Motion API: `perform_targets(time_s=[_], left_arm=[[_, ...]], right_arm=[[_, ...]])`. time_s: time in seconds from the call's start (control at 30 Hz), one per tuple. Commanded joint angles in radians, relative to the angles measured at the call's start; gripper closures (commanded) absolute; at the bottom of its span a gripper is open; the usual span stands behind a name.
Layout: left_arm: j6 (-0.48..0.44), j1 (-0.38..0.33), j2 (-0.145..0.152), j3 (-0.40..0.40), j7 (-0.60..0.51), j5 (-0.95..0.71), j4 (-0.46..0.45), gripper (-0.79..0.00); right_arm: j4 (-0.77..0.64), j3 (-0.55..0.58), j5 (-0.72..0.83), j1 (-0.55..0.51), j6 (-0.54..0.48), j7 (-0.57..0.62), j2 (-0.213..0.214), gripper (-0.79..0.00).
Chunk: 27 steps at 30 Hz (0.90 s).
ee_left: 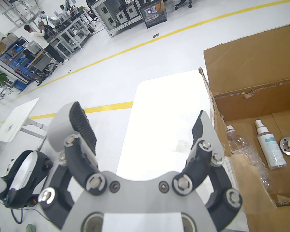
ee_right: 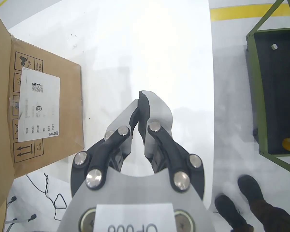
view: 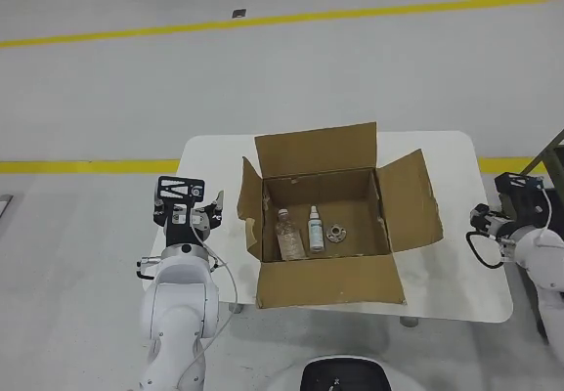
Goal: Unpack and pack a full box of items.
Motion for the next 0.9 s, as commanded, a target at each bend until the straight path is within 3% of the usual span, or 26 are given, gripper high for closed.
perform_targets(time_s=[0.0,0.1,0.27,0.4,0.5,0.63,0.87], left_arm=[[0.0,0.0,0.0,0.0,0.0,0.0,0.0,-0.785],[0.0,0.0,0.0,0.0,0.0,0.0,0.0,-0.785],[0.0,0.0,0.0,0.0,0.0,0.0,0.0,-0.785],[0.0,0.0,0.0,0.0,0.0,0.0,0.0,-0.785],[0.0,0.0,0.0,0.0,0.0,0.0,0.0,-0.785],[0.0,0.0,0.0,0.0,0.0,0.0,0.0,-0.785],[0.0,0.0,0.0,0.0,0.0,0.0,0.0,-0.785]], right_arm=[[0.0,0.0,0.0,0.0,0.0,0.0,0.0,0.0],[-0.019,-0.009,-0.026,-0.041,-0.048,-0.046,0.002,0.0],[-0.026,-0.047,-0.226,-0.086,-0.102,-0.284,0.006,0.0],[0.047,-0.096,-0.245,-0.057,-0.132,-0.491,-0.001,0.0],[0.133,-0.145,-0.24,0.004,-0.154,-0.583,-0.009,0.0],[0.18,-0.19,-0.165,0.085,-0.226,-0.63,-0.017,0.0],[0.171,-0.28,-0.124,0.146,-0.459,-0.558,-0.018,0.0]])
